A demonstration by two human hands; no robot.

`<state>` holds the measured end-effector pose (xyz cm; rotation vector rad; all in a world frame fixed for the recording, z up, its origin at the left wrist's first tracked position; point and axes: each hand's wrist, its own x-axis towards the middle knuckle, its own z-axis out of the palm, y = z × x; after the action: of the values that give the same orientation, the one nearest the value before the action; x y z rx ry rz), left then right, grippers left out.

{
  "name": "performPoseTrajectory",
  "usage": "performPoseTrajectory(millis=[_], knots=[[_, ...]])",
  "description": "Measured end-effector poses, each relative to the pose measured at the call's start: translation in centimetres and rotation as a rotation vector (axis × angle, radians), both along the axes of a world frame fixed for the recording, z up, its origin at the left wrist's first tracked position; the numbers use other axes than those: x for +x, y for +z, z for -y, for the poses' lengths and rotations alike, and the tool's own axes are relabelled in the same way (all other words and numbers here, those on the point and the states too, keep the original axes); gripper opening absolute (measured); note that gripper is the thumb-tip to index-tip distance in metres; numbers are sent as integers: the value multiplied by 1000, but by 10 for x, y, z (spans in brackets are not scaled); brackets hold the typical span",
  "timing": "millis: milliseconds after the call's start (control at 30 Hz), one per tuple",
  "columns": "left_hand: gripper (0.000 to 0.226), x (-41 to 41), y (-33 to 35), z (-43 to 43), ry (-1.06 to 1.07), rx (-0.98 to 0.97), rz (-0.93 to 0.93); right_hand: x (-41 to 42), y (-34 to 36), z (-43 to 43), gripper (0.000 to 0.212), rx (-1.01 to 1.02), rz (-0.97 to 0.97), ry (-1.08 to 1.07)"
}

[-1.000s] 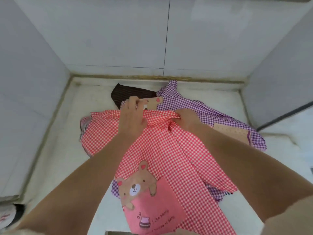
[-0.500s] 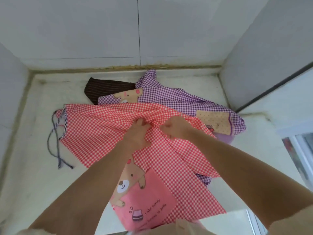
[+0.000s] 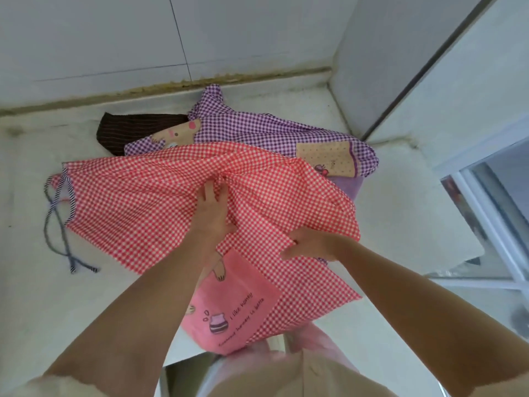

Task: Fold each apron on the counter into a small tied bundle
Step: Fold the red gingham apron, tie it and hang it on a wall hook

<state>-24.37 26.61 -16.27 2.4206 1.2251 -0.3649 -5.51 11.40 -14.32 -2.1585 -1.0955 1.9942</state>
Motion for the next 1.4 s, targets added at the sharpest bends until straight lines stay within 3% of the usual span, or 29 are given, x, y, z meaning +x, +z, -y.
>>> performPoseTrajectory(millis=[233, 333, 433, 600, 733, 800, 867, 967, 1033, 1167, 1233, 1400], knots=[[81, -9, -2, 33, 44, 408, -53, -21, -7, 18, 54, 162, 101, 108], [72, -17, -3, 44, 141, 323, 69, -25, -5, 23, 49, 149, 3, -57], [62, -30, -3, 56, 234, 217, 173, -21, -3, 22, 53, -11, -201, -273], [53, -58, -9, 75, 242, 65, 200, -35, 6, 20, 71, -126, -241, -99], [57, -68, -8, 94, 264, 82, 175, -47, -1, 35, 65, -2, -272, -163], [58, -79, -3, 114, 416, 199, 223, -50, -7, 43, 60, 88, -266, -225], [52, -91, 2, 135, 690, 324, 123, -52, -9, 48, 58, 133, -236, -302], [58, -108, 6, 158, 1308, 177, 78, -57, -11, 52, 52, 187, -220, -368], [60, -123, -2, 171, 1513, 55, 95, -61, -12, 56, 47, 210, -236, -409], [42, -141, -17, 197, 1296, -22, 231, -68, -8, 62, 35, 204, -287, -445], [38, -141, -16, 204, 1285, -15, 316, -71, -3, 67, 33, 205, -293, -446], [48, -147, 1, 210, 1289, 88, 443, -58, 15, 70, 31, 243, -275, -476]])
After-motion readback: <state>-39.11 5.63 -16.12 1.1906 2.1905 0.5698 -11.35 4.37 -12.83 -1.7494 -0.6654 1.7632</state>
